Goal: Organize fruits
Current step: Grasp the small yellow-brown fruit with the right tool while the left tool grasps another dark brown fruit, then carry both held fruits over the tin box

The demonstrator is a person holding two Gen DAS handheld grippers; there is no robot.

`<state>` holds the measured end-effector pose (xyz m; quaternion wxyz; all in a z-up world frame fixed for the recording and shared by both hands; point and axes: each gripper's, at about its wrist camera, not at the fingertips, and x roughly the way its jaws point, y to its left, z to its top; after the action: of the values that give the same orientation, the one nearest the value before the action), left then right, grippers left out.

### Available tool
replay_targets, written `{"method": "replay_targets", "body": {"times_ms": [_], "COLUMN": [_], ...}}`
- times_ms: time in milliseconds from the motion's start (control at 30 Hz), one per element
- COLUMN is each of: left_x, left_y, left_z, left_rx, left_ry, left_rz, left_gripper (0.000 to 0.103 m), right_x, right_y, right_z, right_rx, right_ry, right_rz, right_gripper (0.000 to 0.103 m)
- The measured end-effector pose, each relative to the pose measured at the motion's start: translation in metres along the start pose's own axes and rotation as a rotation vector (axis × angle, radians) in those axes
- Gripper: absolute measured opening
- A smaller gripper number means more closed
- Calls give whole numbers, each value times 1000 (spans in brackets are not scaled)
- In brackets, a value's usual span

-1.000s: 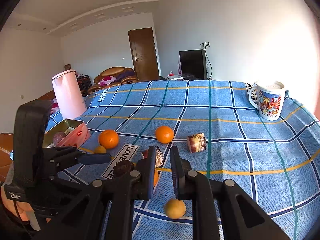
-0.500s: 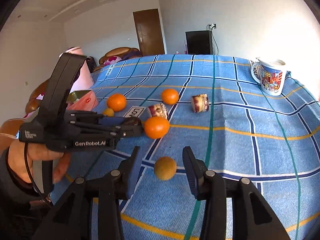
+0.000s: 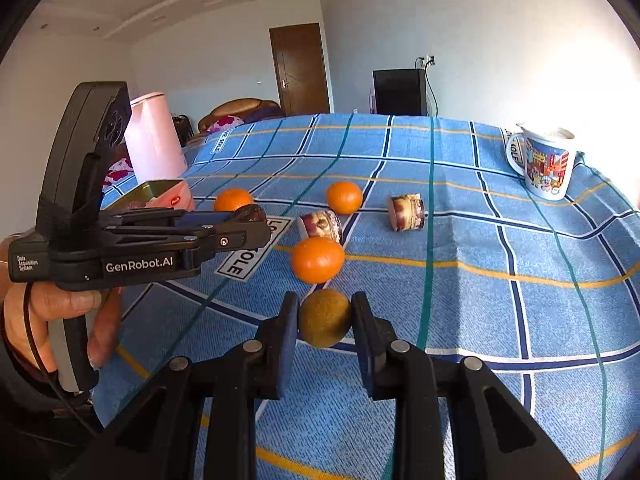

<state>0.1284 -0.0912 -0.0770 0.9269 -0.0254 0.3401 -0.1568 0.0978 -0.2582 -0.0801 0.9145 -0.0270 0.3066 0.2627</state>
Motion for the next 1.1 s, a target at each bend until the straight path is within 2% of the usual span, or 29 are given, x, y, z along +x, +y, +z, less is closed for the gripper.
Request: {"method": "replay_targets", "body": {"times_ms": [200, 500, 867, 1100], "left_x": [-19, -44, -74, -87], "left_y": [0, 6, 26, 47], "left_z": [-1, -3, -5, -10], "left_rx": [32, 50, 34, -1], "left_ry": [-83, -164, -237, -253], "left_rz": [53, 114, 172, 208], "left_gripper": [41, 41, 41, 41], "right_x": [-8, -8, -8, -1], "right_y": [15, 29, 49, 68], "right_z": [12, 25, 47, 64], "right_rx": [-29, -51, -85, -118], "right_ry": [-78, -132, -198, -212], "right_rz": [0, 16, 37, 63], "right_gripper": [28, 28, 28, 28]}}
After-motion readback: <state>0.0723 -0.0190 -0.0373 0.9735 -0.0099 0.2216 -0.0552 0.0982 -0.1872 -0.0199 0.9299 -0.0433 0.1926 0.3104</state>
